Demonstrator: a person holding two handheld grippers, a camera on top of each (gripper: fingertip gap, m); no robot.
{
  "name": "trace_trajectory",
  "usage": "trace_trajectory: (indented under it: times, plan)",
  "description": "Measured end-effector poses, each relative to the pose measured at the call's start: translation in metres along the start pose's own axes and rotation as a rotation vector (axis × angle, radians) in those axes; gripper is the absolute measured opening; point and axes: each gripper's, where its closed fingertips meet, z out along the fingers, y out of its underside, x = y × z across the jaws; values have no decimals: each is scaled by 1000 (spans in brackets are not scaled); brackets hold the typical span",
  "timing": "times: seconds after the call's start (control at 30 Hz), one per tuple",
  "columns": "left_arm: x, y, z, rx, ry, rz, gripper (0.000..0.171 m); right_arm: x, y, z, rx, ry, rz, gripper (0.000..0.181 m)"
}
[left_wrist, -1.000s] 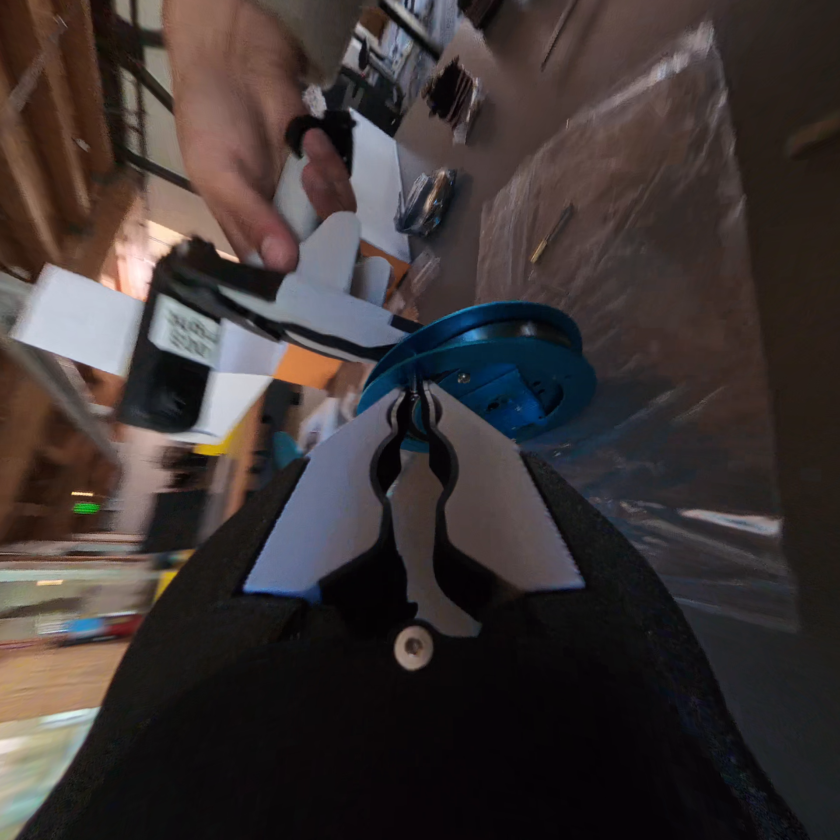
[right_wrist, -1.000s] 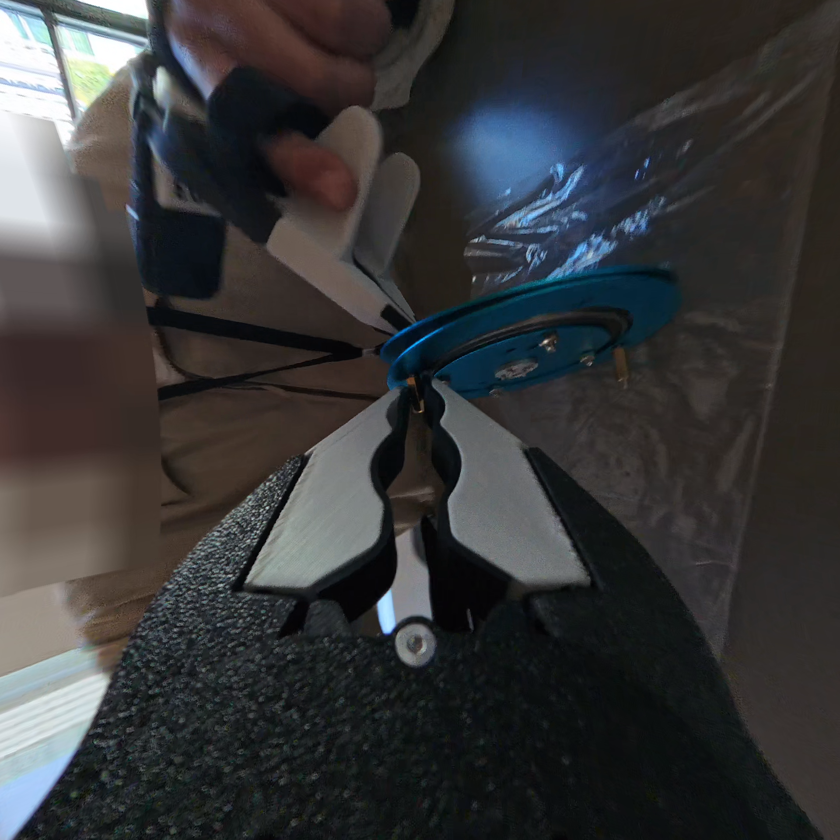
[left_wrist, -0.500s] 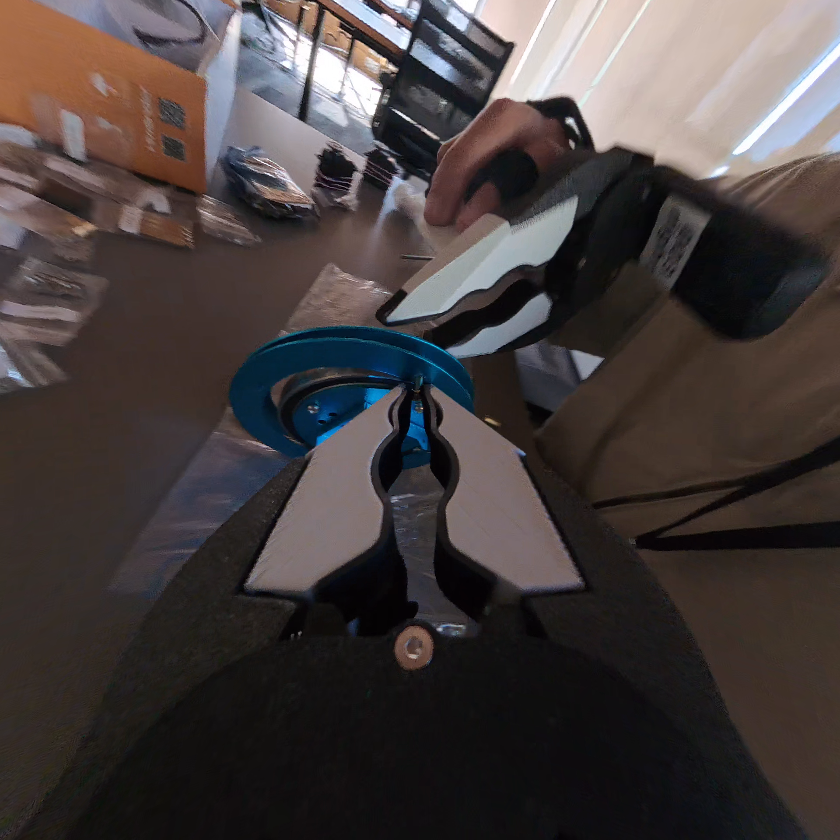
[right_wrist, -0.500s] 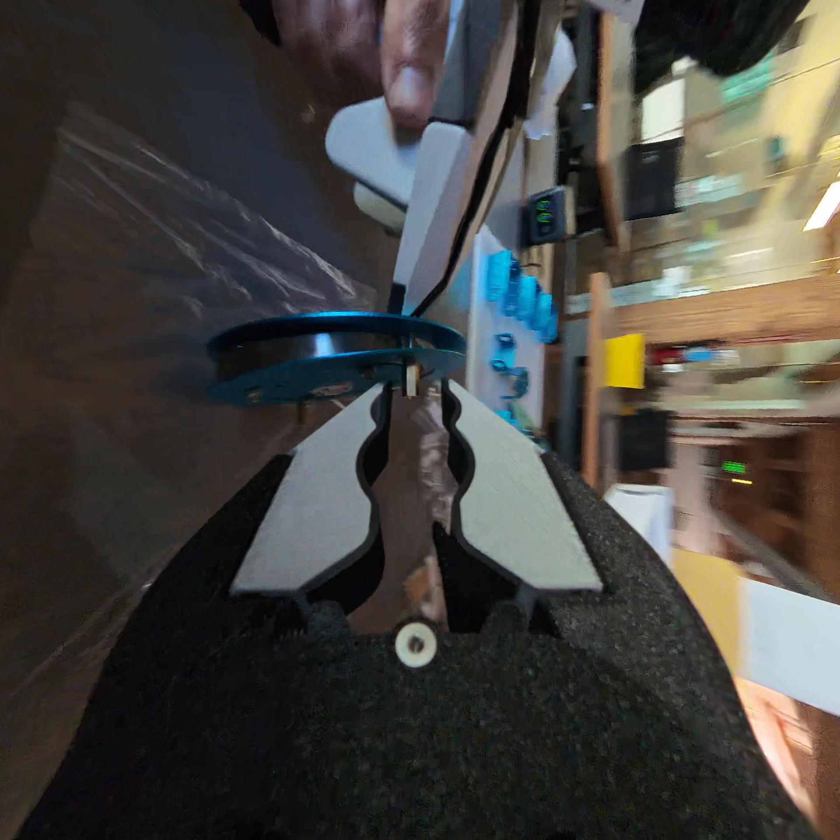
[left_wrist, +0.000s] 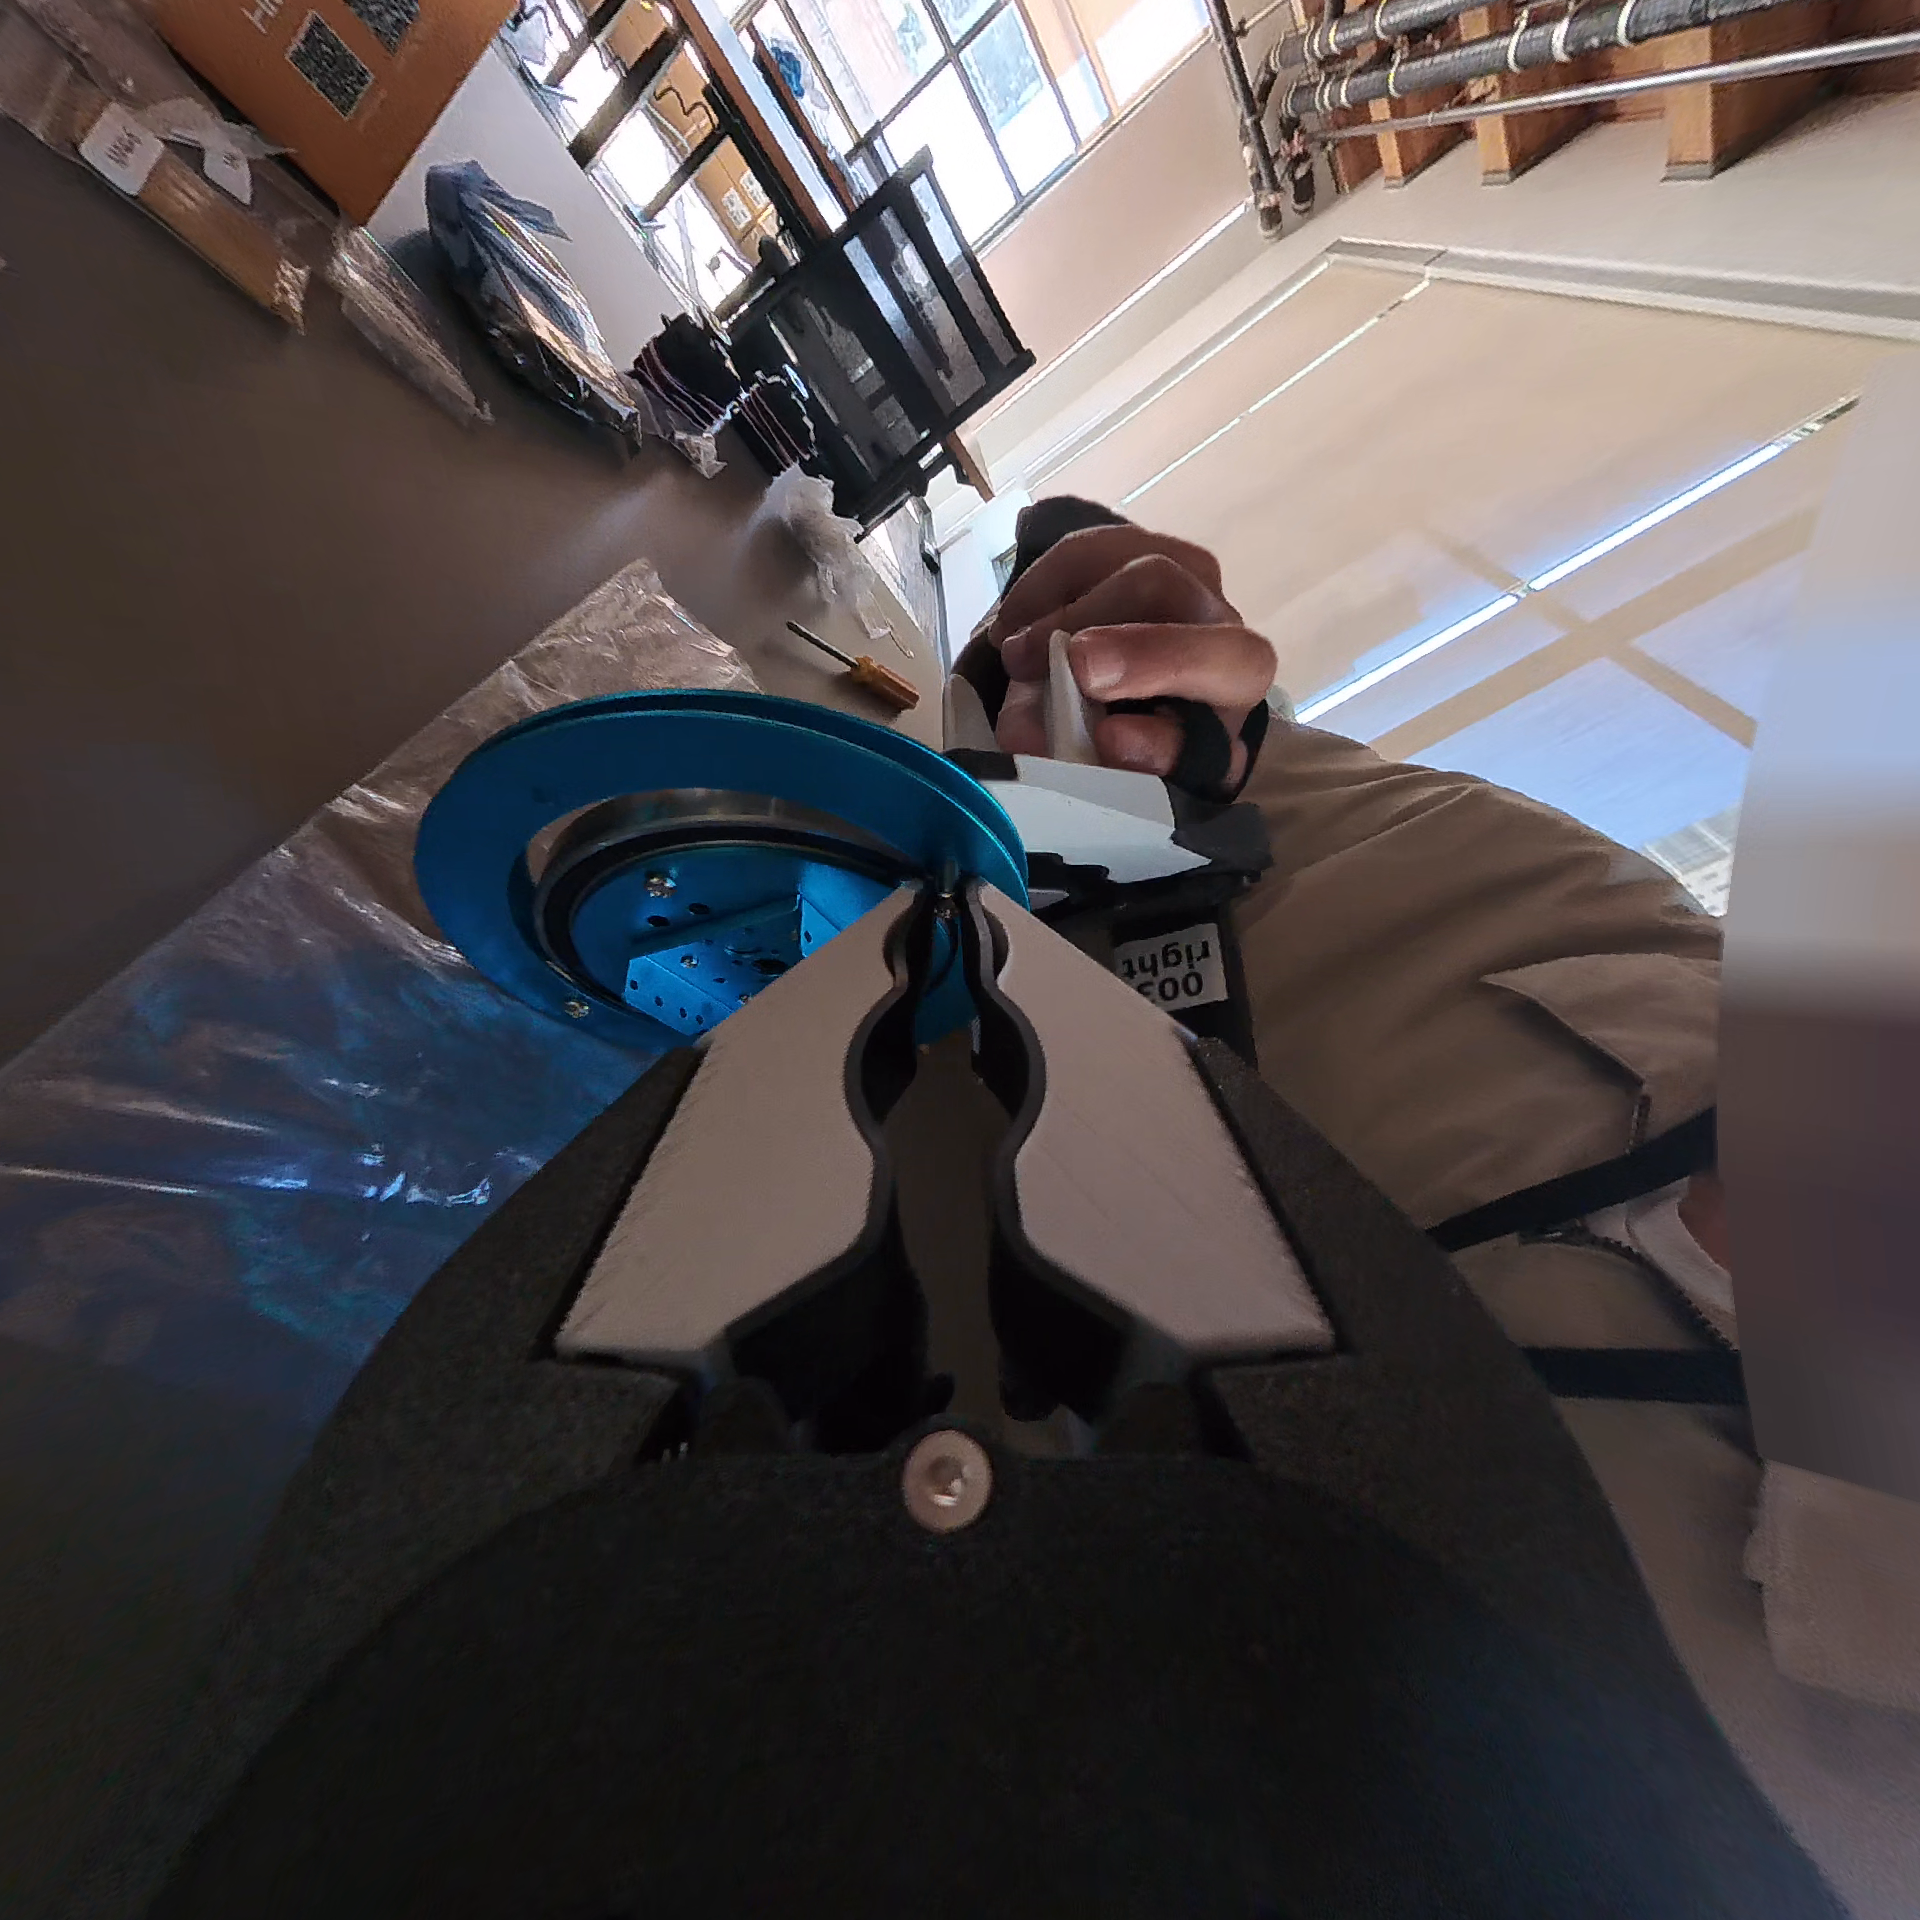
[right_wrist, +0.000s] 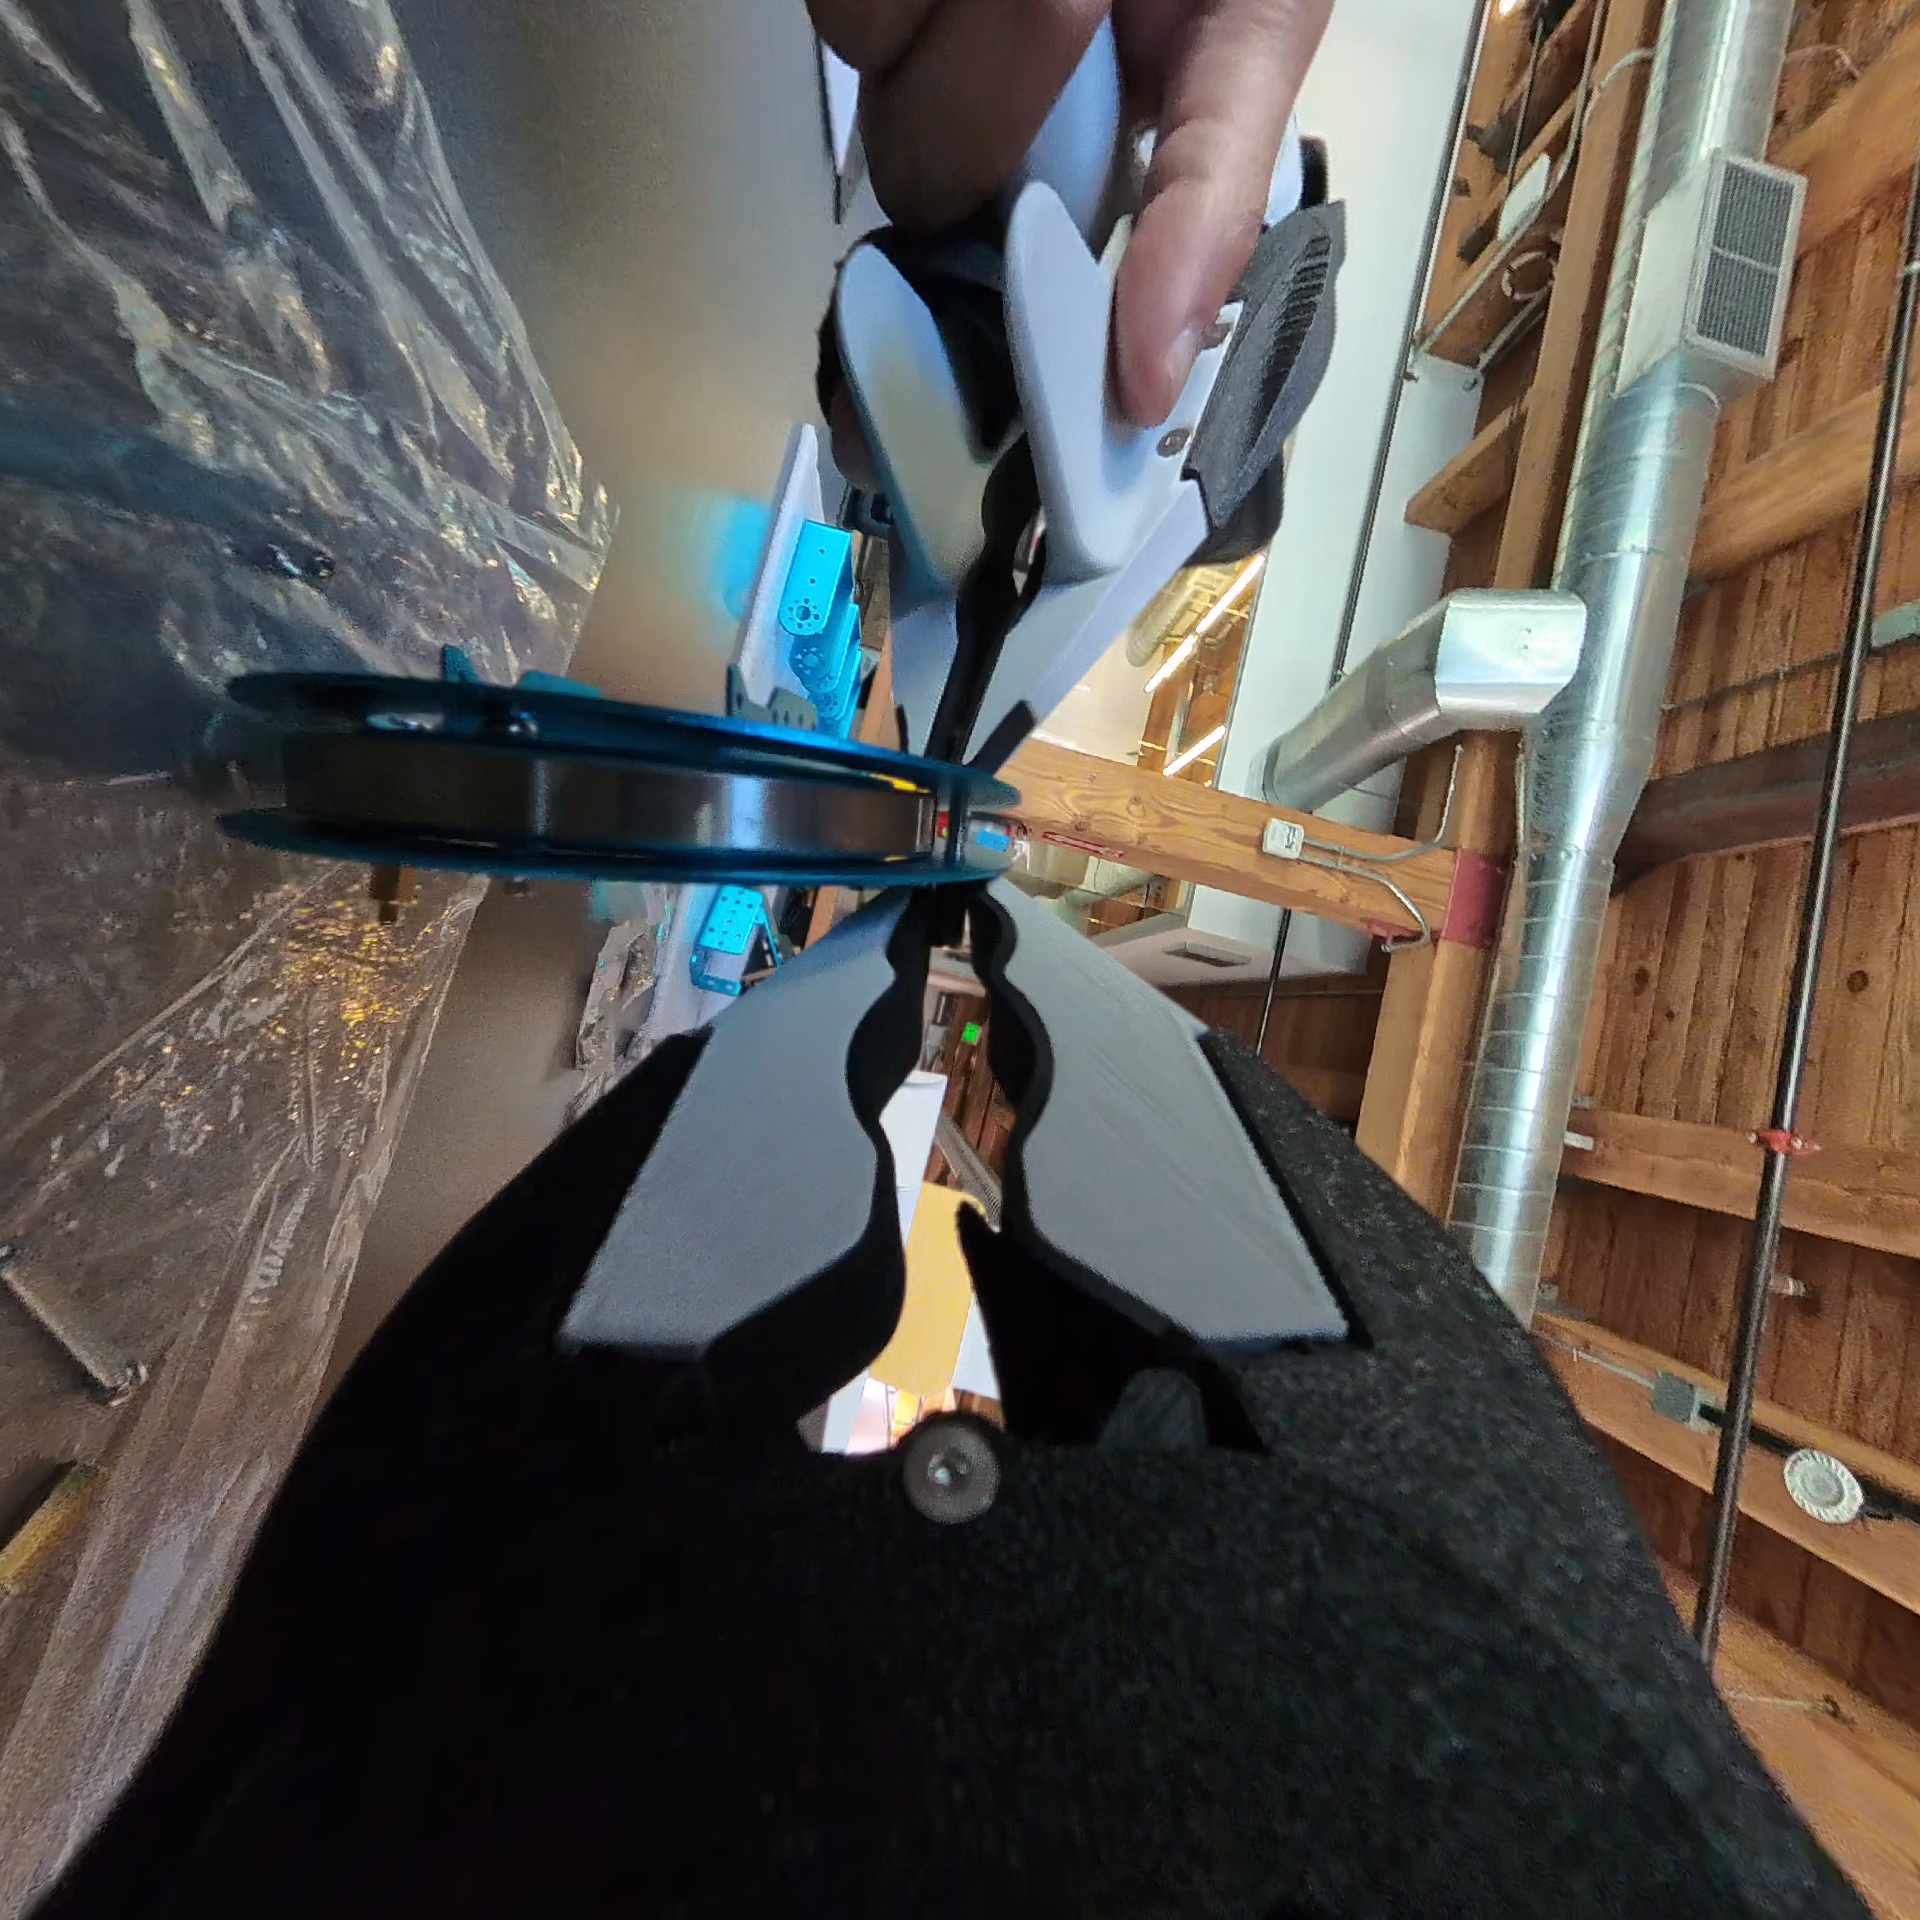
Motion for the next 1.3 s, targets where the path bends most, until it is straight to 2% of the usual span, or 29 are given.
trace_trajectory:
  times: [0.07, 0.2, 0.3, 0.43, 0.57, 0.8, 0.9, 1.0, 1.1, 1.17, 1.23, 1.3]
  plan:
    - [-2, -1, -2, 5, -33, 47, 2, 0, 0, 2, -12, -48, 56, 5]
    - [-5, 0, 1, -34, -238, 408, 1, -7, 2, 2, 11, -343, 344, 4]
    - [-5, 3, 5, -85, -374, 662, 1, -12, 0, -3, 52, -642, 563, 3]
    - [-5, 10, 11, -168, -512, 974, 2, -19, -6, -17, 100, -1047, 733, 4]
    - [-7, 14, 15, -237, -655, 1238, 0, -22, -10, -29, 120, -1474, 828, 4]
    - [-5, 18, 18, -341, -917, 1784, 0, -18, -15, -53, 174, -2315, 951, 4]
    - [-1, 22, 22, -363, -946, 1900, 0, -16, -16, -65, 212, -2560, 921, 4]
    - [3, 23, 22, -345, -919, 1855, 0, -16, -17, -67, 211, -2566, 886, 4]
    - [4, 19, 17, -275, -786, 1549, 2, -18, -18, -60, 177, -2381, 914, 6]
    - [5, 17, 13, -227, -667, 1295, 2, -20, -18, -48, 172, -2126, 942, 13]
    - [5, 16, 11, -185, -562, 1059, 2, -22, -12, -32, 139, -1807, 935, 34]
    - [6, 17, 10, -160, -462, 881, 2, -18, -7, -20, 128, -1488, 922, 44]
